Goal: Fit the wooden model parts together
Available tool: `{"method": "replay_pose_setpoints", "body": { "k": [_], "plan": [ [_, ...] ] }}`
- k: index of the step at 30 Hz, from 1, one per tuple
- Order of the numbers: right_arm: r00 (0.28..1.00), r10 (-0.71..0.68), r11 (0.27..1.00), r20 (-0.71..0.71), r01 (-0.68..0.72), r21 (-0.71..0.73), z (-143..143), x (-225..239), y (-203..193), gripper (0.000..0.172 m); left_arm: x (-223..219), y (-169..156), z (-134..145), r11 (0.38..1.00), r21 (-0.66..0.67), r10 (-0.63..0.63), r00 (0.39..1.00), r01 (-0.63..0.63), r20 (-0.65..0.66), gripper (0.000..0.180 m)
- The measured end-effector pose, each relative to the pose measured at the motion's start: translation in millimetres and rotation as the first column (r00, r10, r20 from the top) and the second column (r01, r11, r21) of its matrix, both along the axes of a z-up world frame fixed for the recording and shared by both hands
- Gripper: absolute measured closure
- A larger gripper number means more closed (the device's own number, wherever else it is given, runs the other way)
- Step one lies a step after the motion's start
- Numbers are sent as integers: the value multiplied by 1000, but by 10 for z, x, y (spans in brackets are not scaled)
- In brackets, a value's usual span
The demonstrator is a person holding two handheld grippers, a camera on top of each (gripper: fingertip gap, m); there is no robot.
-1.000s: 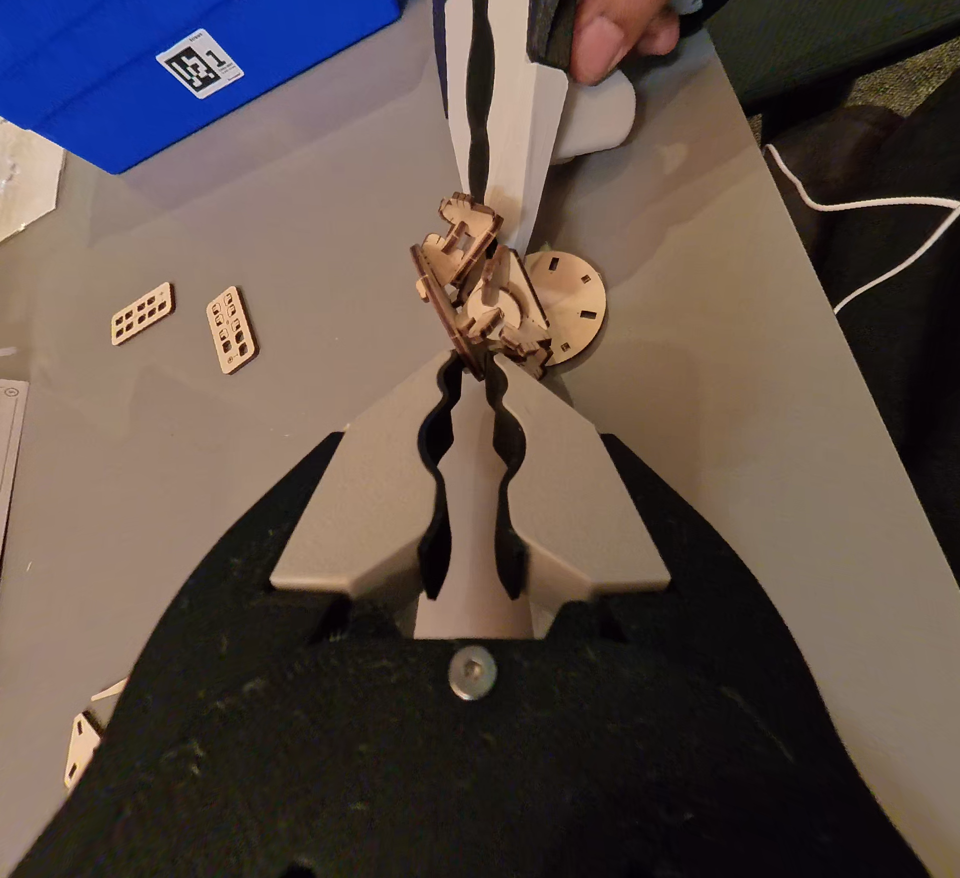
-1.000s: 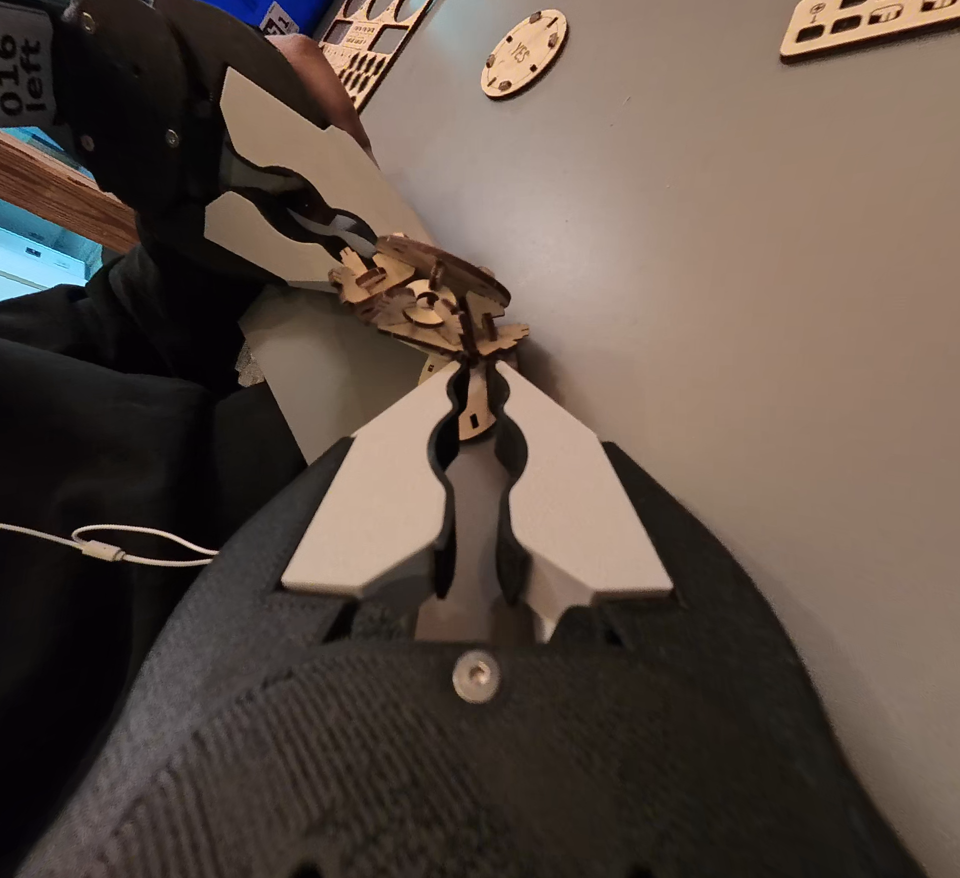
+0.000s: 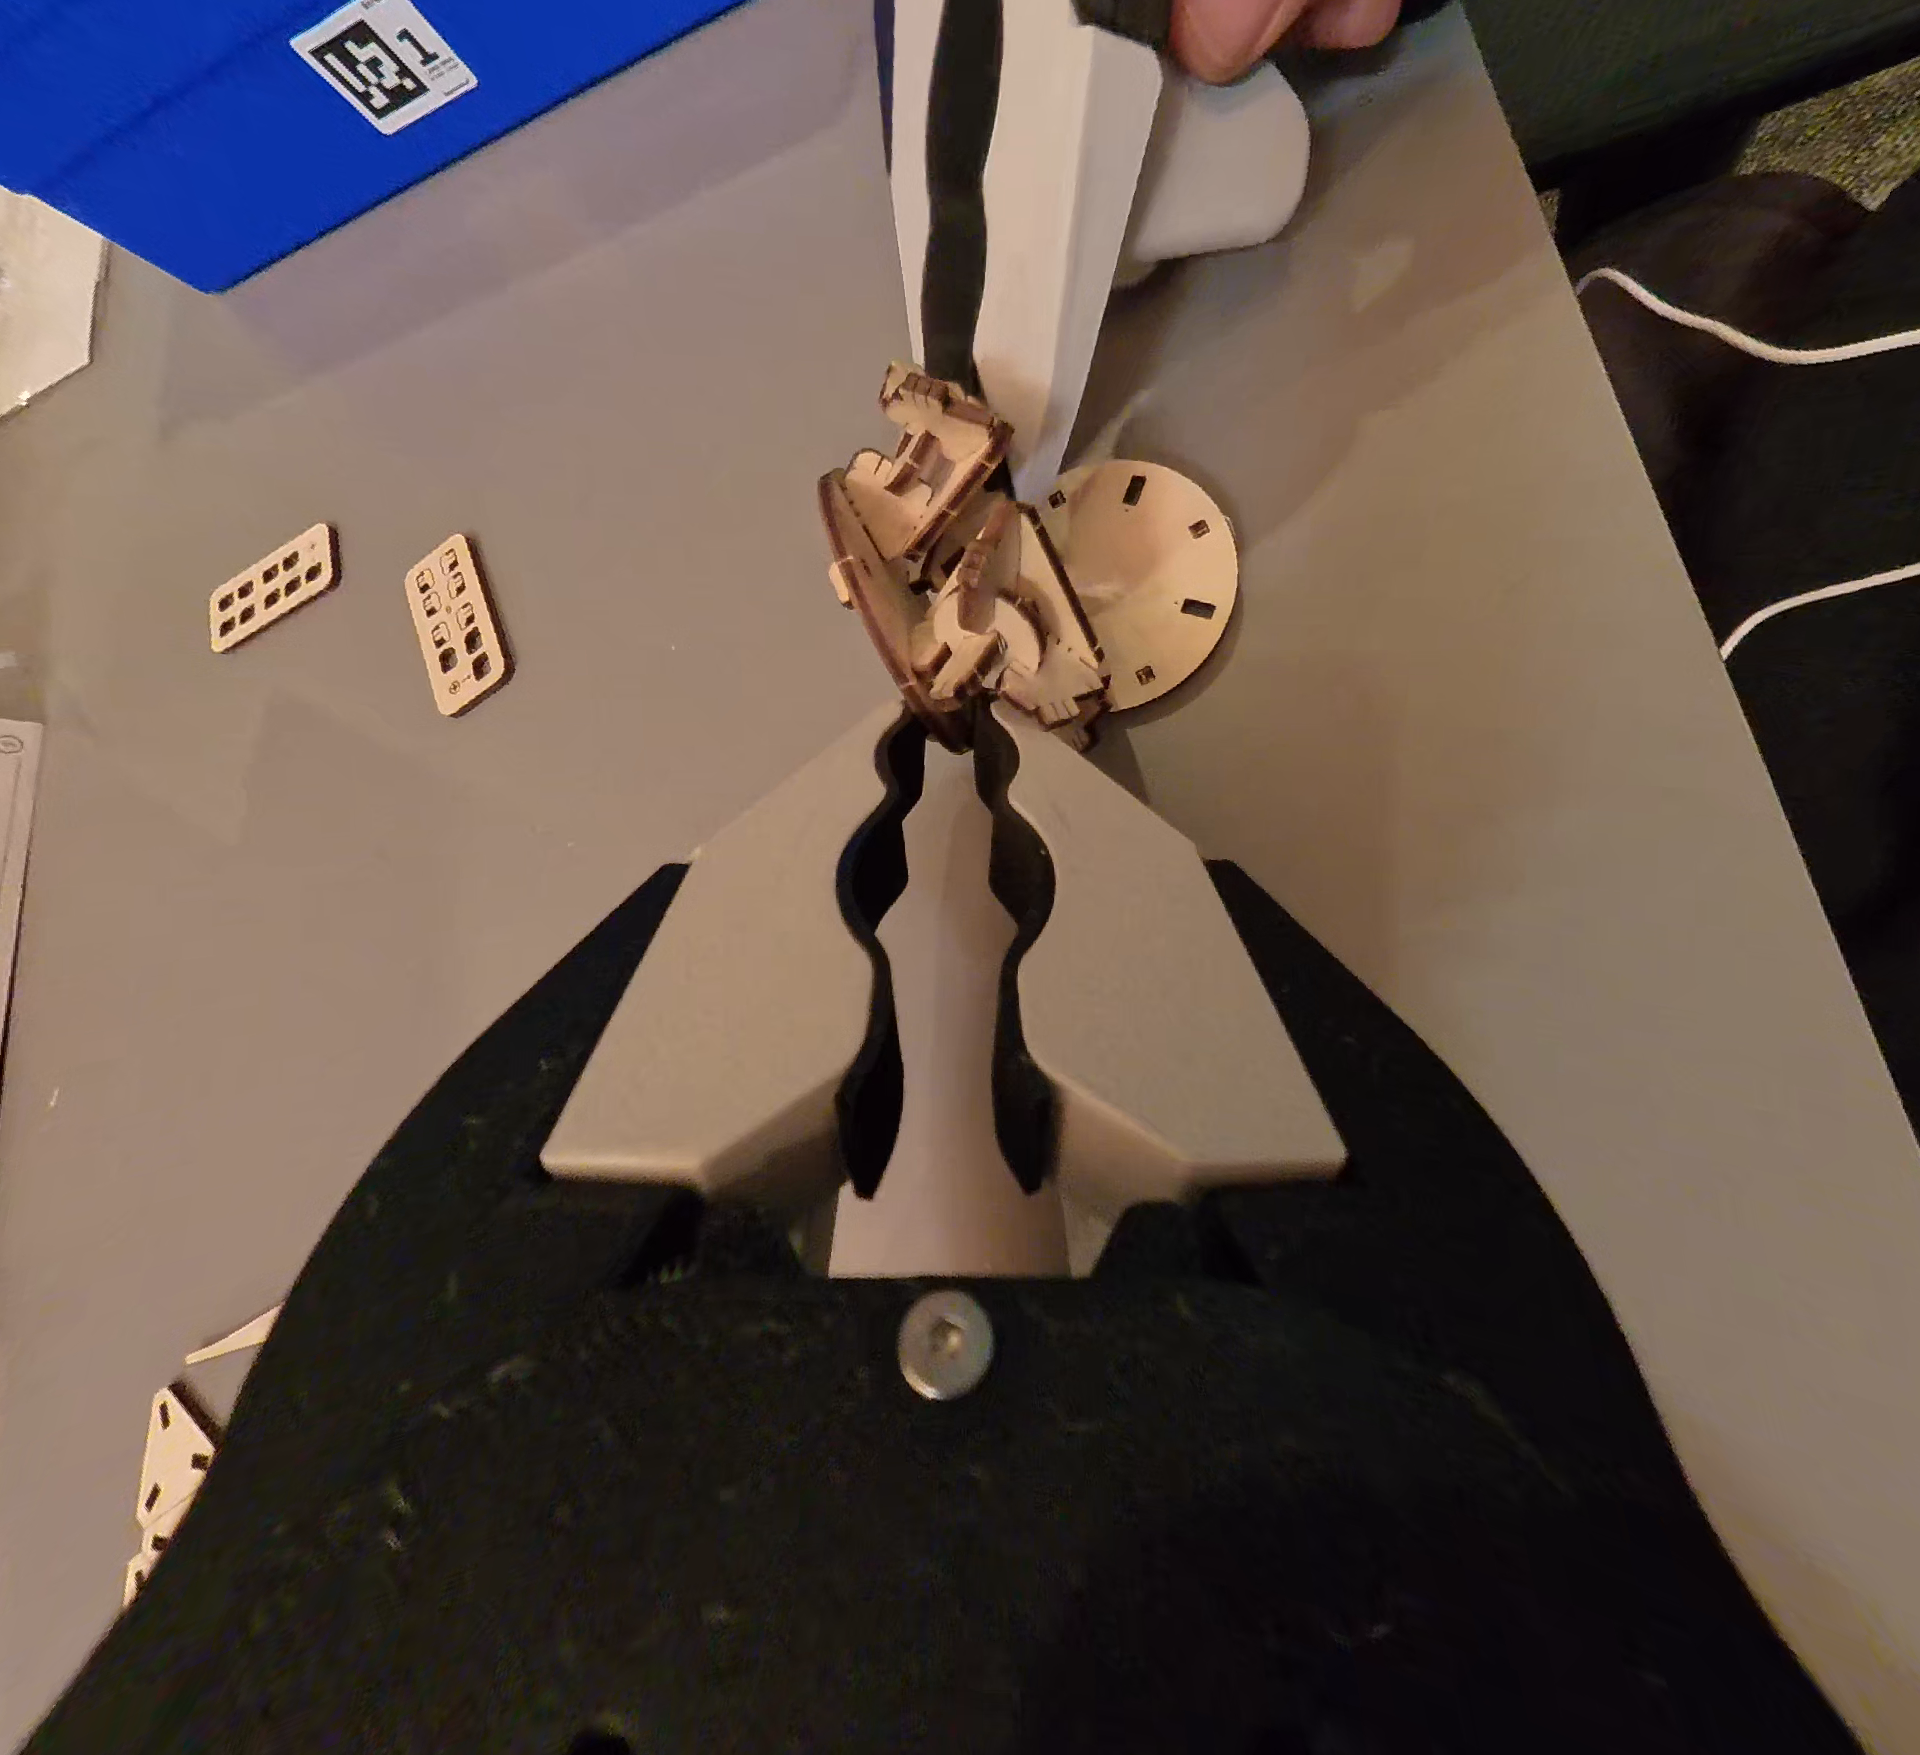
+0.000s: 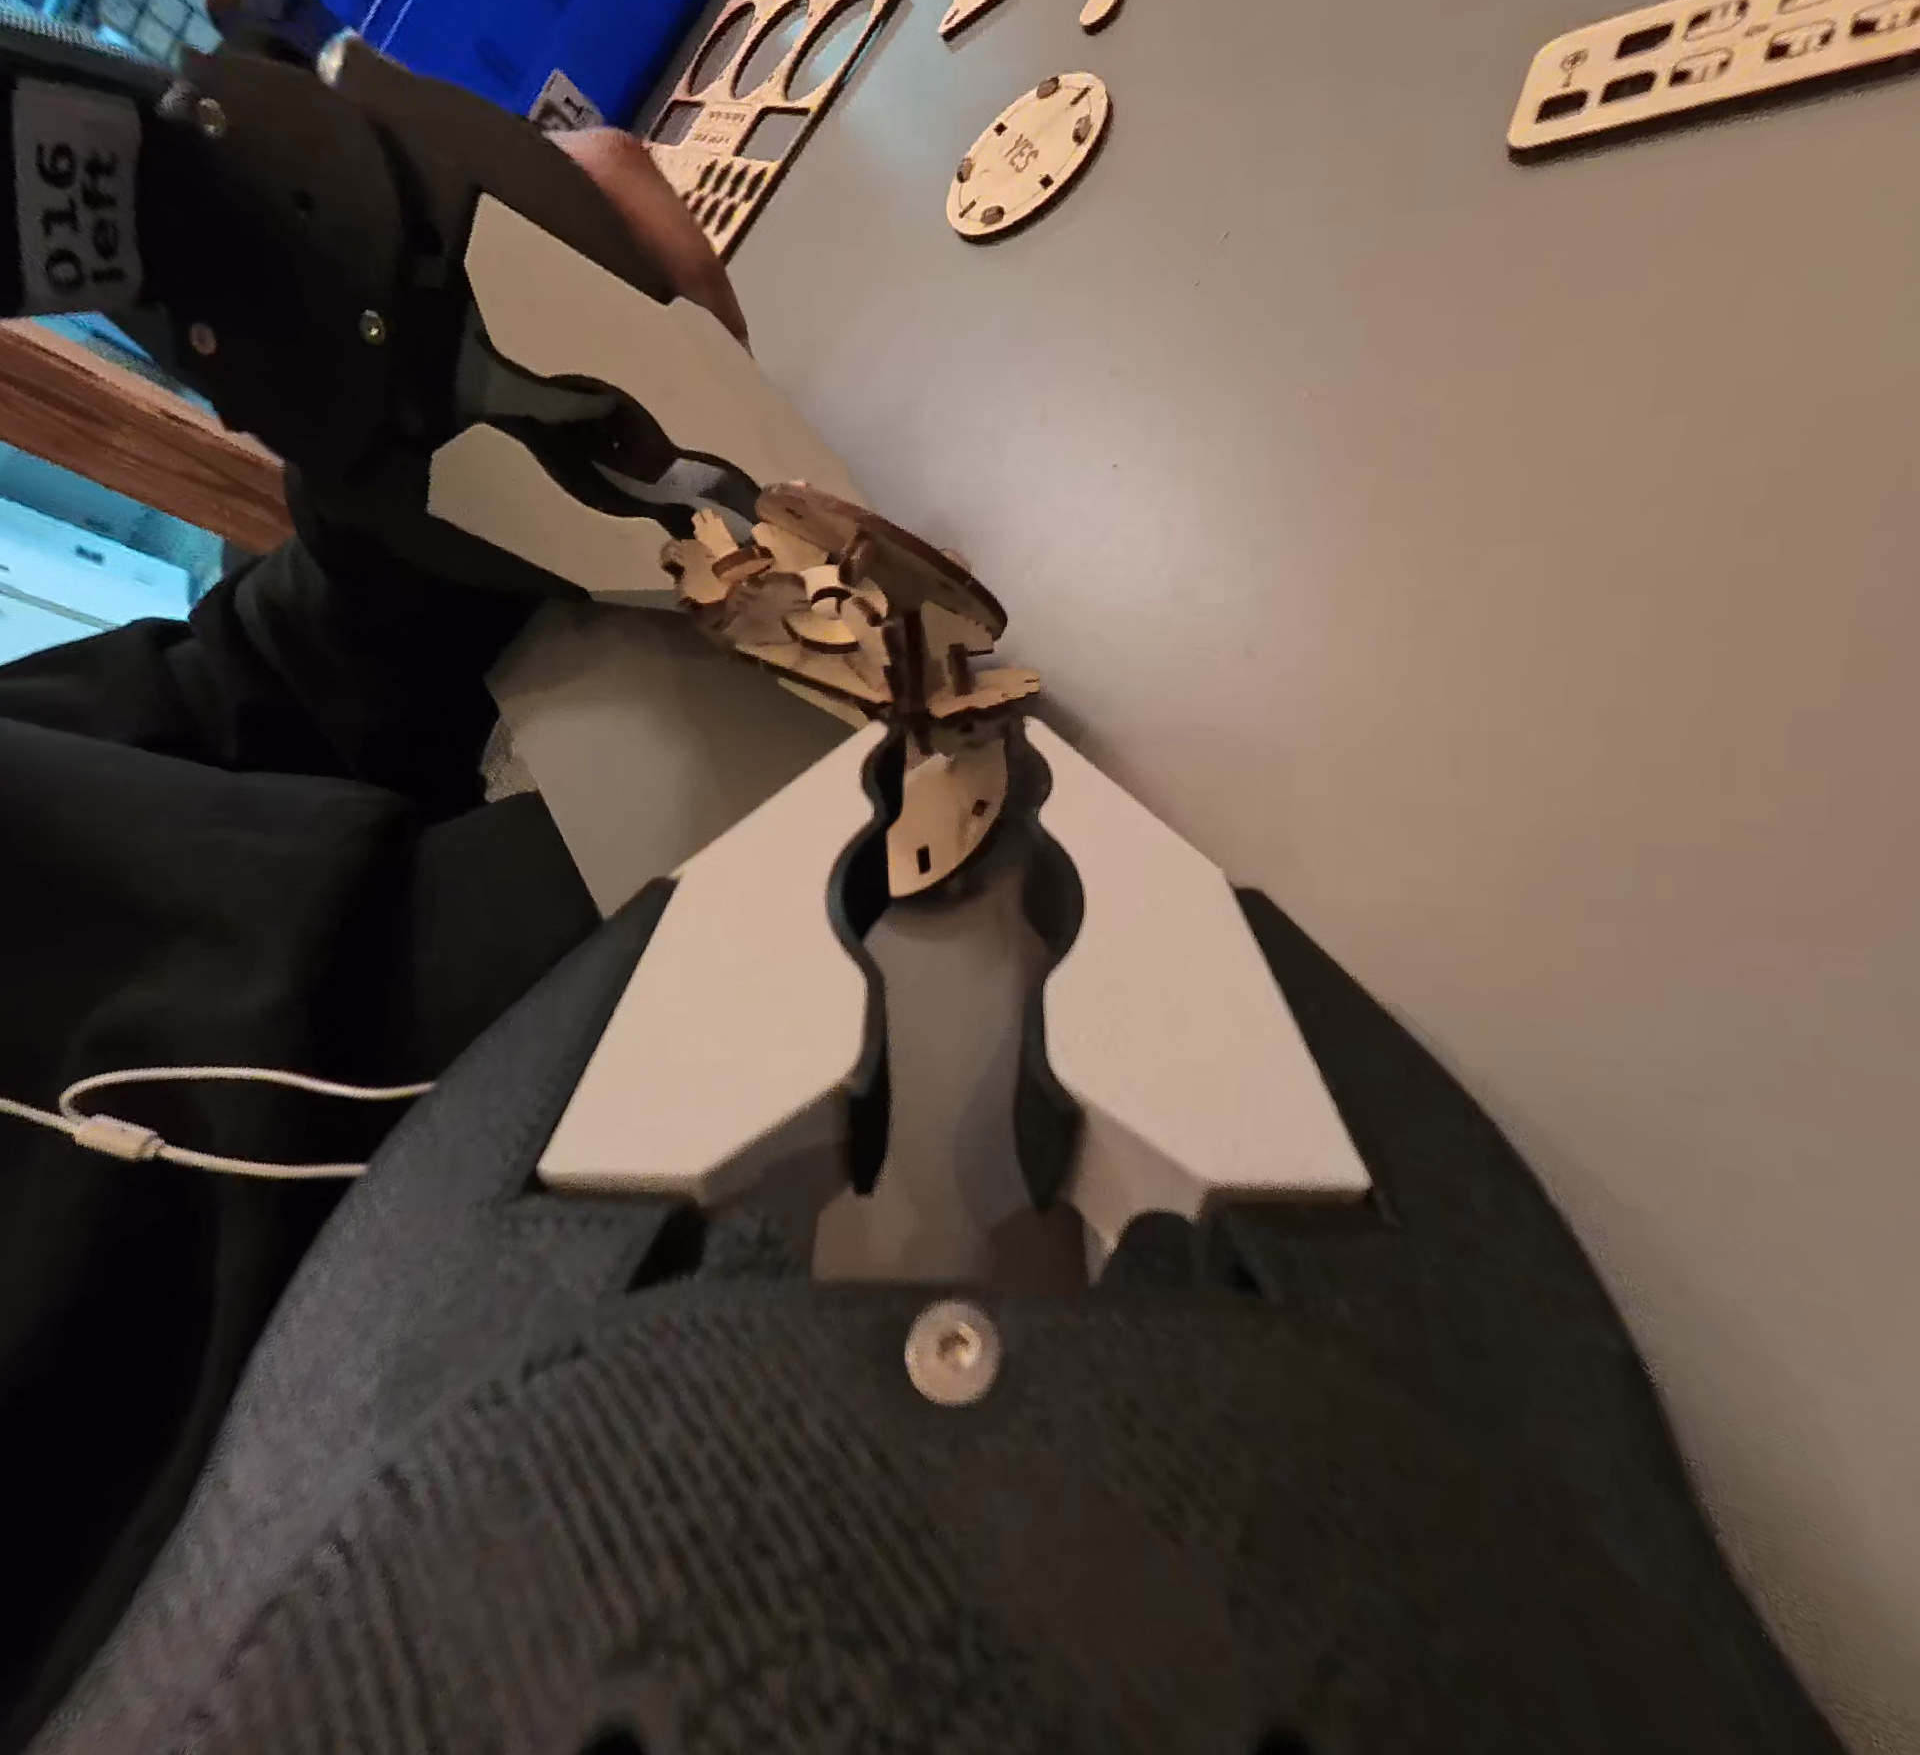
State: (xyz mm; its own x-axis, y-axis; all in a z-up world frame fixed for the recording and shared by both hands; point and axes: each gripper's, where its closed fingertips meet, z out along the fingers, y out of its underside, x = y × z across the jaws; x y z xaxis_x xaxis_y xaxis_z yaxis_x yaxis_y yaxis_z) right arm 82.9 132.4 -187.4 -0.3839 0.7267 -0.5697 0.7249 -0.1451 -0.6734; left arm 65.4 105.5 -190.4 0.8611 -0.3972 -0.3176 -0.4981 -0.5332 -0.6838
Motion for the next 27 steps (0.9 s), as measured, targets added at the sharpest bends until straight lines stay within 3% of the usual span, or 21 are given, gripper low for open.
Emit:
{"method": "replay_pose_setpoints", "body": {
  "k": [18, 27],
  "plan": [
    [996, -23, 993, 86, 33, -114, -43, -8, -43, 161, 40, 4, 6, 1000, 7, -13, 1000, 13, -20, 174],
    [994, 41, 996, 97, -33, -84, -52, -9, -28, 162, 46, 11, -1, 1000, 10, -5, 1000, 5, -14, 174]
  ]
}}
